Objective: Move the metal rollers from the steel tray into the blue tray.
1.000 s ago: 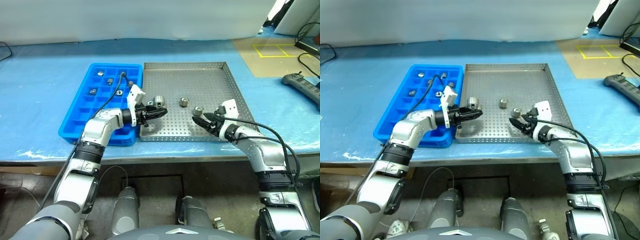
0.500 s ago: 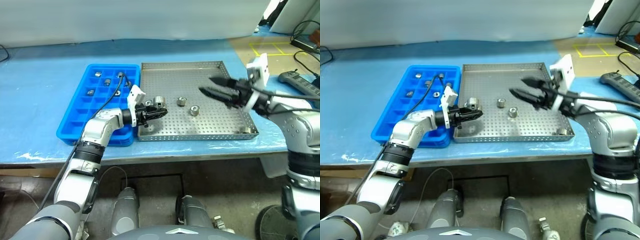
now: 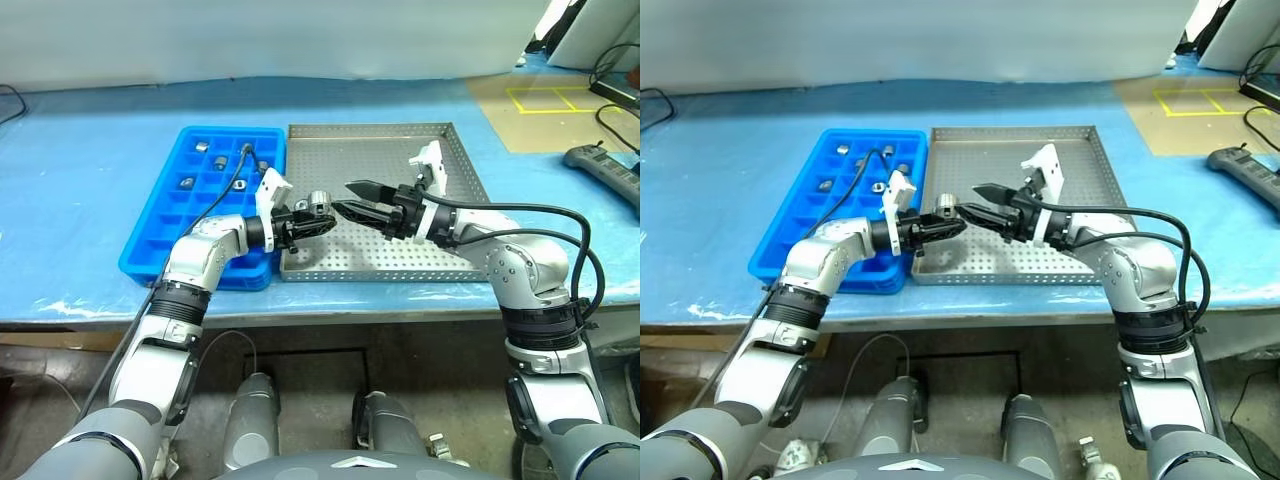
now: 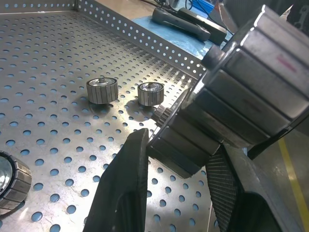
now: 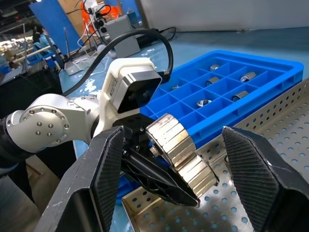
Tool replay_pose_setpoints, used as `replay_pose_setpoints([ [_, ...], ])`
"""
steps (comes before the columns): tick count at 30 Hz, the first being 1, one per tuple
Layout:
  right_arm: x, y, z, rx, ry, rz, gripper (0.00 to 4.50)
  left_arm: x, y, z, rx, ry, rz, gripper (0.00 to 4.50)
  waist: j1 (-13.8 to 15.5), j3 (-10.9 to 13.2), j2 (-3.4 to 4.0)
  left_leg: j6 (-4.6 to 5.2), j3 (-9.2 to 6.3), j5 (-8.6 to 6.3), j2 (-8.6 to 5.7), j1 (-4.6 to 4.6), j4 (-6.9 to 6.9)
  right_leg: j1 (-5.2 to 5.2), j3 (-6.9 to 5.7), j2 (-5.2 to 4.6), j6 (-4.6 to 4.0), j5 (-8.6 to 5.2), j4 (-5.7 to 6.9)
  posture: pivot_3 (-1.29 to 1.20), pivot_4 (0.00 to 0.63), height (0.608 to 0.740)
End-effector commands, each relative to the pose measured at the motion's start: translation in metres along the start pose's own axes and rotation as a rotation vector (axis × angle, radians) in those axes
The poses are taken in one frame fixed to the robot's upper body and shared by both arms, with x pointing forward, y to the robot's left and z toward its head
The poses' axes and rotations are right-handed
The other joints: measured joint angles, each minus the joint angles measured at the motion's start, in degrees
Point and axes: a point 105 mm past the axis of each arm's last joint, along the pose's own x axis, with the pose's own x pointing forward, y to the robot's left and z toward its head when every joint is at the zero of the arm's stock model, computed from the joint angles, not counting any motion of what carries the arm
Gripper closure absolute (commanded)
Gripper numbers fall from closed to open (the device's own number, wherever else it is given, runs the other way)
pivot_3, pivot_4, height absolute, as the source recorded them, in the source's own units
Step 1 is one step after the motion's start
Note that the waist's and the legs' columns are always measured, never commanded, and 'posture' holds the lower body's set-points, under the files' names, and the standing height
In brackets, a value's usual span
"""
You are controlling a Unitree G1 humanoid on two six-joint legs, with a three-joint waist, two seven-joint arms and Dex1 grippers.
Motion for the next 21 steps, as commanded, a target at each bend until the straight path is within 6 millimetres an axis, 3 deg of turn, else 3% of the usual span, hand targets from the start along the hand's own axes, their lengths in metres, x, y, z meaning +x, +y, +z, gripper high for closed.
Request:
replay_pose_setpoints([
  [1,0.012,0.009,0.007,-0.060,-0.025,0.040,1.14,0.002,-0.009,0.015,0.031,-0.038,-0.048,3.16,-0.09,0.00,0.00,-0.01,0.00,0.01,0.02,0.00,-0.01,-0.01,0.00,0.03,0.00,0.00,0.00,-0.08,0.150,0.740],
  [8,0.025,0.005,-0.016,-0.045,0.027,0.042,1.14,0.001,-0.022,0.015,0.014,-0.014,-0.139,3.16,-0.10,0.00,0.00,-0.02,0.01,0.01,0.01,-0.03,-0.02,-0.04,0.00,0.04,0.00,0.00,-0.01,-0.09,0.150,0.740],
  [17,0.034,0.009,-0.011,-0.031,-0.012,0.062,1.14,0.004,-0.021,0.010,0.022,0.016,-0.174,3.16,-0.16,0.00,0.00,-0.02,0.01,0.01,0.02,-0.02,-0.02,-0.04,0.01,0.05,0.00,0.00,0.00,-0.09,0.150,0.740],
  [20,0.034,0.008,-0.007,-0.031,-0.030,0.056,1.69,0.005,-0.019,0.007,0.016,0.013,-0.166,3.16,-0.15,0.00,0.00,-0.02,0.01,0.01,0.01,-0.02,-0.02,-0.04,0.01,0.05,0.00,0.00,0.00,-0.09,0.150,0.740],
  [21,0.033,0.008,-0.006,-0.031,-0.034,0.056,2.06,0.005,-0.019,0.007,0.015,0.013,-0.164,3.16,-0.14,0.00,0.00,-0.02,0.01,0.01,0.01,-0.02,-0.02,-0.04,0.01,0.05,0.00,0.00,0.00,-0.09,0.150,0.740],
])
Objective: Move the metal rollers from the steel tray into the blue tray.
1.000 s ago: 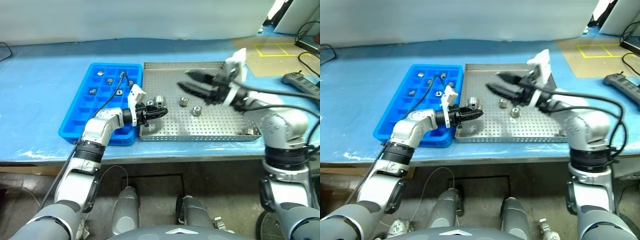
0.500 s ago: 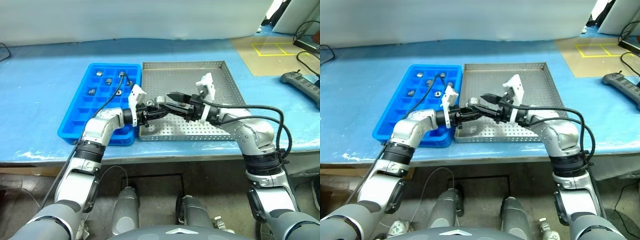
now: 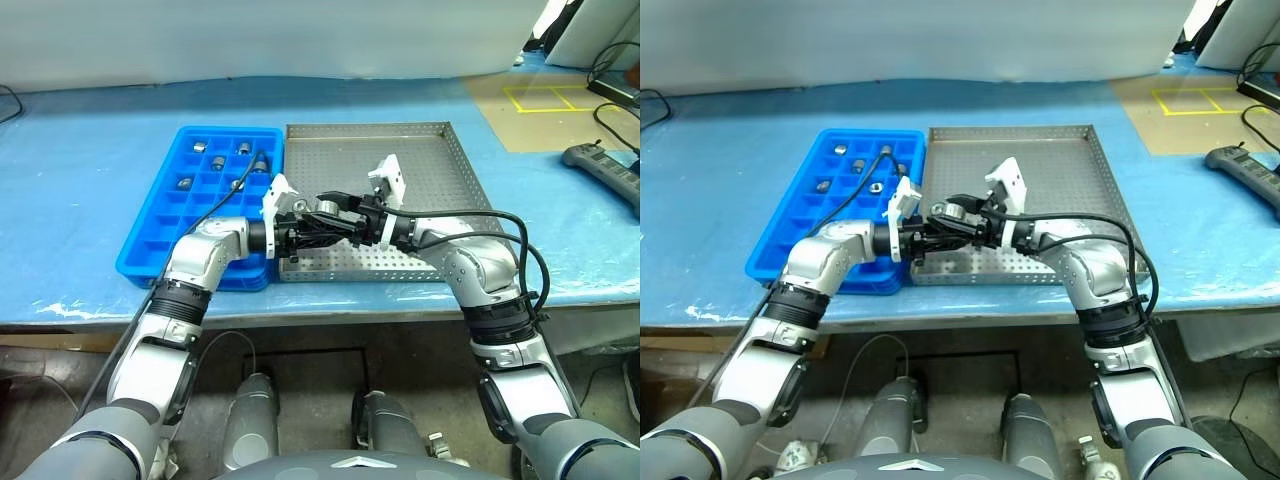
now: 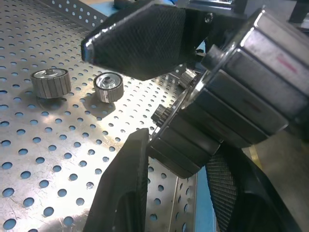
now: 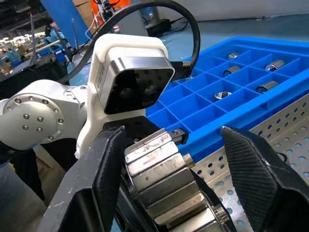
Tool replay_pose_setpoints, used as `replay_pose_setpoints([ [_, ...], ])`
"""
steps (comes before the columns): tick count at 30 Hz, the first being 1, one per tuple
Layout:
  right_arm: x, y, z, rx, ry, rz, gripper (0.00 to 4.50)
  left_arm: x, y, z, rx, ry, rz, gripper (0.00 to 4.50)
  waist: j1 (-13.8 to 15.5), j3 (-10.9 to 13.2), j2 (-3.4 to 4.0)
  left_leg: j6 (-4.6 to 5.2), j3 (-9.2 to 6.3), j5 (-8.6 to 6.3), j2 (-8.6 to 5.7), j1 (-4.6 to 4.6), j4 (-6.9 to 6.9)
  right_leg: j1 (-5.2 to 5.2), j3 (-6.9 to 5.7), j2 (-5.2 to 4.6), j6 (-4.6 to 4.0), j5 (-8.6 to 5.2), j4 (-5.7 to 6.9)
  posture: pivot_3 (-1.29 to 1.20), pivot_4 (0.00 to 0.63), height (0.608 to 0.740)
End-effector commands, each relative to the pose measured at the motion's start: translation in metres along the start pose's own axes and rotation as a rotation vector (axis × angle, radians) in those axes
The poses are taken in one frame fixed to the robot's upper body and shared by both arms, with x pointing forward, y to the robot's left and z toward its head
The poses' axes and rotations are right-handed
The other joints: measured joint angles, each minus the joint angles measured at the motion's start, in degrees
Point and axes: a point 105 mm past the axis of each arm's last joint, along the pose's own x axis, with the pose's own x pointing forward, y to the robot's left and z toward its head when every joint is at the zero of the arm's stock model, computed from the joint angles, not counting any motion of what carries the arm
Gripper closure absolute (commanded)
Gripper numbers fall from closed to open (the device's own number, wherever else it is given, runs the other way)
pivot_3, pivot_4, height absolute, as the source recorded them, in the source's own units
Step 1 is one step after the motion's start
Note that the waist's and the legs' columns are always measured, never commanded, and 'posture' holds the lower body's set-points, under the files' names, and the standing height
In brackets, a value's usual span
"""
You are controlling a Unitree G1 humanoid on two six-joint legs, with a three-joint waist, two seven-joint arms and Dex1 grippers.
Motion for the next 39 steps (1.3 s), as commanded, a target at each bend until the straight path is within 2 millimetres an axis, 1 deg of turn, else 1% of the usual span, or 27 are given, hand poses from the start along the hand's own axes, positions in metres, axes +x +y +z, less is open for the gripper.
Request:
replay_pose_setpoints([
  [1,-0.003,0.004,0.018,-0.048,-0.061,0.011,2.39,0.002,-0.003,0.013,0.052,-0.029,-0.019,3.16,0.01,0.00,0.00,0.00,0.00,0.00,0.00,0.00,0.00,0.00,0.00,0.00,0.00,0.00,0.00,-0.09,0.150,0.740],
  [3,-0.004,0.004,0.020,-0.044,-0.067,0.013,3.07,0.002,-0.002,0.013,0.053,-0.030,-0.017,3.16,0.04,0.00,0.00,0.00,0.00,0.00,0.00,0.00,0.00,0.00,0.00,0.00,0.00,0.00,0.00,-0.09,0.150,0.740],
  [4,-0.005,0.004,0.020,-0.044,-0.067,0.012,3.14,0.002,-0.002,0.013,0.053,-0.031,-0.016,3.16,0.01,0.00,0.00,0.00,0.00,0.00,0.00,0.00,0.00,0.01,0.00,0.00,0.00,0.00,0.00,-0.09,0.150,0.740],
  [8,-0.006,0.005,0.019,-0.034,-0.068,0.022,3.13,0.001,-0.002,0.012,0.053,-0.034,-0.013,3.16,0.00,0.00,0.00,0.00,0.00,0.00,0.00,0.01,0.00,0.00,0.00,0.00,0.00,0.00,0.01,-0.09,0.150,0.740],
  [10,-0.007,0.000,0.020,-0.022,-0.076,-0.005,3.13,0.001,-0.002,0.012,0.053,-0.035,-0.011,3.16,0.00,0.00,0.00,0.00,0.00,0.00,0.00,0.00,0.00,0.00,0.00,0.00,0.00,0.00,0.00,-0.09,0.150,0.740],
  [14,-0.012,-0.015,0.020,0.017,-0.084,-0.080,3.13,0.001,-0.001,0.012,0.054,-0.036,-0.006,3.16,0.01,0.00,0.00,0.00,0.00,0.00,0.00,0.01,0.00,0.00,0.00,0.00,0.00,0.00,0.00,-0.09,0.150,0.740],
  [16,-0.017,-0.025,0.026,0.052,-0.127,-0.128,3.13,0.001,-0.001,0.012,0.054,-0.037,-0.004,3.16,0.00,0.00,0.00,0.00,0.00,0.00,0.00,0.01,0.00,0.00,0.00,0.00,0.00,0.00,0.00,-0.09,0.150,0.740],
  [17,-0.022,-0.037,0.032,0.083,-0.165,-0.182,3.13,0.001,0.000,0.013,0.053,-0.039,-0.002,3.16,-0.01,0.00,0.00,0.00,0.00,0.00,0.00,0.01,0.00,0.00,0.00,0.00,0.00,0.00,0.00,-0.09,0.150,0.740],
  [19,-0.038,-0.069,0.049,0.206,-0.297,-0.324,3.13,0.001,0.000,0.013,0.051,-0.043,0.002,3.16,0.03,0.00,0.00,0.00,0.00,0.00,-0.01,0.01,0.01,0.00,0.00,-0.02,0.00,0.00,0.03,-0.09,0.150,0.740],
  [21,-0.049,-0.087,0.059,0.303,-0.380,-0.396,3.13,0.002,0.000,0.013,0.052,-0.044,0.003,3.16,0.25,0.00,0.00,-0.02,0.04,0.01,-0.08,0.00,0.06,0.00,0.00,-0.13,0.00,0.00,0.11,-0.09,0.150,0.740],
  [23,-0.051,-0.090,0.064,0.320,-0.385,-0.392,3.13,0.003,0.000,0.012,0.052,-0.045,0.005,3.16,0.21,0.00,0.00,-0.07,0.16,0.05,-0.11,-0.02,0.07,0.02,0.00,-0.17,0.00,0.00,0.10,-0.10,0.150,0.740],
  [26,-0.051,-0.089,0.064,0.328,-0.374,-0.389,3.13,0.005,0.000,0.011,0.053,-0.048,0.006,3.16,-0.14,0.00,0.00,-0.15,0.18,0.10,-0.03,0.00,0.00,0.00,0.00,-0.05,0.00,0.00,0.04,-0.10,0.150,0.740],
  [27,-0.051,-0.090,0.062,0.315,-0.354,-0.398,3.13,0.005,0.000,0.011,0.054,-0.049,0.007,3.16,-0.24,0.00,0.00,-0.16,0.18,0.10,-0.03,0.00,-0.03,-0.03,-0.01,0.04,0.00,0.00,0.04,-0.09,0.150,0.740],
  [29,-0.050,-0.091,0.041,0.203,-0.200,-0.444,3.13,0.006,0.000,0.012,0.054,-0.052,0.008,3.16,-0.24,0.00,0.00,-0.17,0.18,0.11,-0.03,-0.02,-0.11,-0.11,-0.04,0.14,-0.01,0.00,0.06,-0.09,0.150,0.740],
  [30,-0.051,-0.093,0.028,0.120,-0.111,-0.471,3.13,0.006,0.000,0.012,0.054,-0.053,0.009,3.16,-0.14,0.00,0.00,-0.19,0.18,0.12,-0.03,-0.02,-0.14,-0.11,-0.06,0.15,-0.02,-0.01,0.06,-0.09,0.150,0.740],
  [31,-0.053,-0.094,0.018,0.076,-0.052,-0.483,3.13,0.005,0.001,0.012,0.054,-0.054,0.013,3.16,-0.08,0.00,0.00,-0.24,0.18,0.15,-0.03,-0.01,-0.15,-0.10,-0.08,0.16,-0.03,-0.01,0.06,-0.09,0.150,0.740],
  [35,-0.068,-0.088,-0.001,0.025,0.040,-0.439,3.13,0.002,0.003,0.013,0.062,-0.054,0.033,3.16,0.16,0.01,0.00,-0.24,0.19,0.15,-0.03,-0.05,-0.13,-0.06,-0.06,0.05,-0.02,-0.01,0.01,-0.08,0.150,0.740],
  [39,-0.083,-0.082,-0.018,0.018,0.111,-0.401,3.13,-0.002,0.003,0.013,0.062,-0.054,0.040,3.16,0.15,0.01,-0.01,-0.07,0.17,0.05,-0.04,-0.09,-0.05,0.01,-0.03,-0.04,-0.01,0.00,-0.13,-0.08,0.150,0.740],
])
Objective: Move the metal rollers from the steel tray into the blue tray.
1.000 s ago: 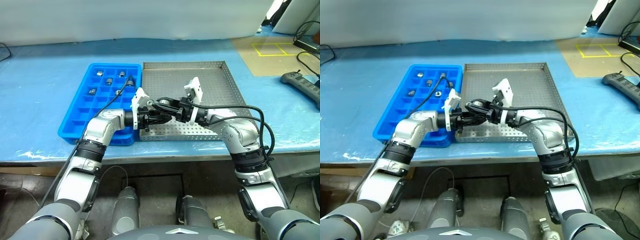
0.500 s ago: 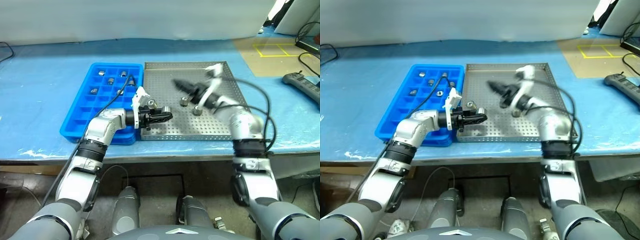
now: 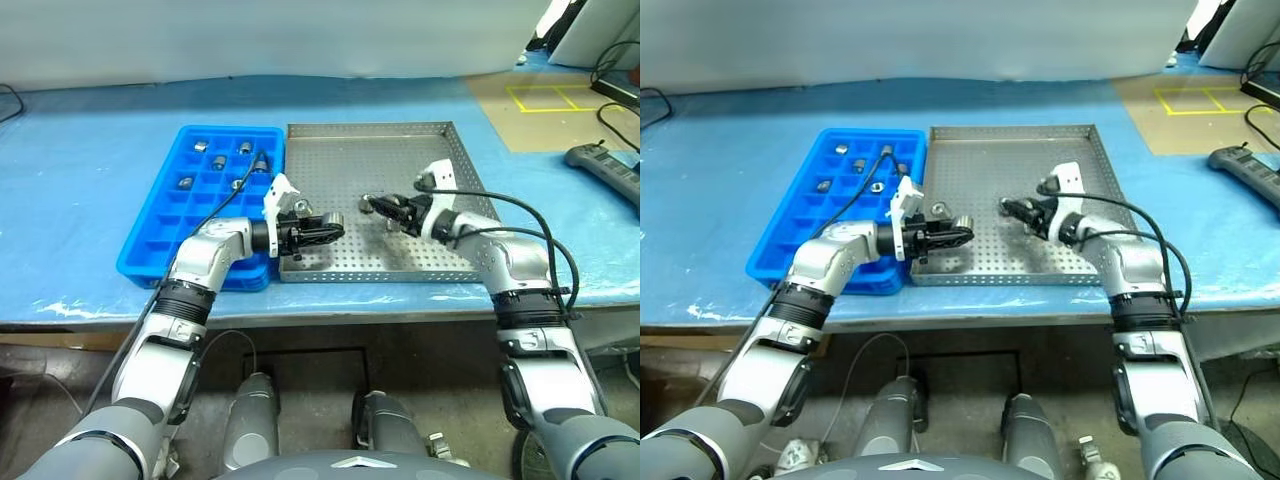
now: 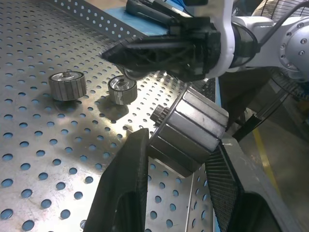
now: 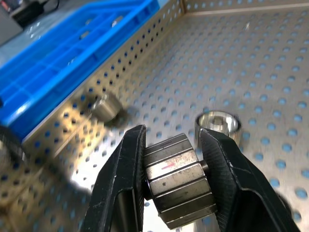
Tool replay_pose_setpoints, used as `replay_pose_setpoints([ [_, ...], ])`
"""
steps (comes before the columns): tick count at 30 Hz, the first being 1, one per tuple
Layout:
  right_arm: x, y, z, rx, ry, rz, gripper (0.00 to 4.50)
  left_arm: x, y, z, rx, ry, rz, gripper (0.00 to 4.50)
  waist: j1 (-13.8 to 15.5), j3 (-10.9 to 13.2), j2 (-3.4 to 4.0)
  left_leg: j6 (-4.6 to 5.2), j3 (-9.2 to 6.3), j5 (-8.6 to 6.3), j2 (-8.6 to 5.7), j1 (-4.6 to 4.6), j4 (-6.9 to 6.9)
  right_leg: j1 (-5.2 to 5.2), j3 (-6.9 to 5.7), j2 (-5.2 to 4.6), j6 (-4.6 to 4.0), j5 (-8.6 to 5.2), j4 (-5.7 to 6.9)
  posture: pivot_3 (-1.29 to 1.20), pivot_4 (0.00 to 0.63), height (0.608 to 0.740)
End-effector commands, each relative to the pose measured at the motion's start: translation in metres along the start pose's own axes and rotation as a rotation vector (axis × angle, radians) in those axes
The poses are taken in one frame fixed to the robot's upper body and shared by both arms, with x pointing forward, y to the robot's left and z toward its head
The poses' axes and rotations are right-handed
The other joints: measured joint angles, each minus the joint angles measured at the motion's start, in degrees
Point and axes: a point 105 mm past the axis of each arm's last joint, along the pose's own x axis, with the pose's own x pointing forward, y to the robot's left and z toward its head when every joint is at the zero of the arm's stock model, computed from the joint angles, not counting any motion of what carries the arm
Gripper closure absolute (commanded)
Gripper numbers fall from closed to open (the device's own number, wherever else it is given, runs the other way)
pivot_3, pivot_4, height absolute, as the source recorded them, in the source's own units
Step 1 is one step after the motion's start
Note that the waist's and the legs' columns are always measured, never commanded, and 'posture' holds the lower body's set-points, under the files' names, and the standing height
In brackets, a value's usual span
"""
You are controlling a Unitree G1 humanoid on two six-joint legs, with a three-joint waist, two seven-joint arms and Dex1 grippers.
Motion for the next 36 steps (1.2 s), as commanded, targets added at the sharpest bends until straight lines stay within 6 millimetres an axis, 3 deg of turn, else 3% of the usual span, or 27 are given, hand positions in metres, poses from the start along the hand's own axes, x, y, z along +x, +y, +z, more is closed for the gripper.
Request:
replay_pose_setpoints([
  [1,-0.008,0.008,0.012,-0.077,-0.035,0.050,3.13,-0.004,-0.002,0.013,0.041,-0.037,-0.006,3.16,-0.10,0.00,0.00,0.05,0.00,-0.03,0.01,0.03,0.01,0.02,0.01,0.01,0.00,0.00,0.00,-0.08,0.150,0.740],
  [11,0.007,0.056,-0.022,-0.104,0.069,0.241,3.13,-0.001,-0.001,0.013,0.042,-0.036,-0.008,3.16,-0.16,0.00,0.00,0.05,-0.01,-0.03,0.08,0.09,0.00,0.00,0.01,0.10,-0.01,-0.01,0.08,-0.09,0.150,0.740],
  [18,0.017,0.032,-0.048,-0.124,0.145,0.132,3.13,-0.001,-0.004,0.013,0.042,-0.040,-0.014,3.16,-0.12,0.00,0.00,0.10,-0.03,-0.06,0.02,0.15,0.10,0.11,0.02,-0.02,-0.01,0.00,0.12,-0.08,0.150,0.740],
  [23,0.018,0.024,-0.051,-0.106,0.144,0.115,1.51,-0.007,-0.004,0.012,0.044,-0.028,-0.014,3.16,-0.14,-0.01,-0.02,0.10,-0.05,-0.06,0.04,0.16,0.06,0.14,0.00,0.00,-0.01,-0.01,0.08,-0.08,0.150,0.740],
  [24,0.017,0.028,-0.049,-0.086,0.139,0.141,1.15,-0.008,-0.003,0.013,0.047,-0.028,-0.009,3.16,-0.11,-0.01,-0.02,0.10,-0.05,-0.06,0.04,0.16,0.06,0.14,0.00,0.00,-0.01,-0.01,0.07,-0.08,0.150,0.740],
  [29,0.004,0.046,-0.031,-0.083,0.099,0.252,1.15,-0.017,-0.001,0.020,0.067,-0.039,0.010,3.16,-0.05,-0.01,-0.01,0.20,-0.06,-0.12,0.04,0.10,0.06,0.14,-0.02,0.01,-0.02,-0.01,-0.02,-0.07,0.150,0.740],
  [33,-0.018,0.084,-0.008,-0.144,0.075,0.429,1.15,-0.031,0.001,0.030,0.085,-0.051,0.027,3.16,0.04,-0.01,-0.01,0.22,-0.13,-0.13,0.05,0.07,0.05,0.11,-0.02,0.02,-0.02,-0.01,-0.06,-0.06,0.150,0.740],
  [36,-0.026,0.087,0.009,-0.200,0.060,0.428,1.15,-0.048,0.009,0.032,0.087,-0.044,0.072,3.16,-0.17,-0.01,-0.01,0.19,-0.14,-0.12,0.08,0.17,0.03,0.12,0.01,0.07,-0.01,-0.01,-0.01,-0.06,0.150,0.740],
])
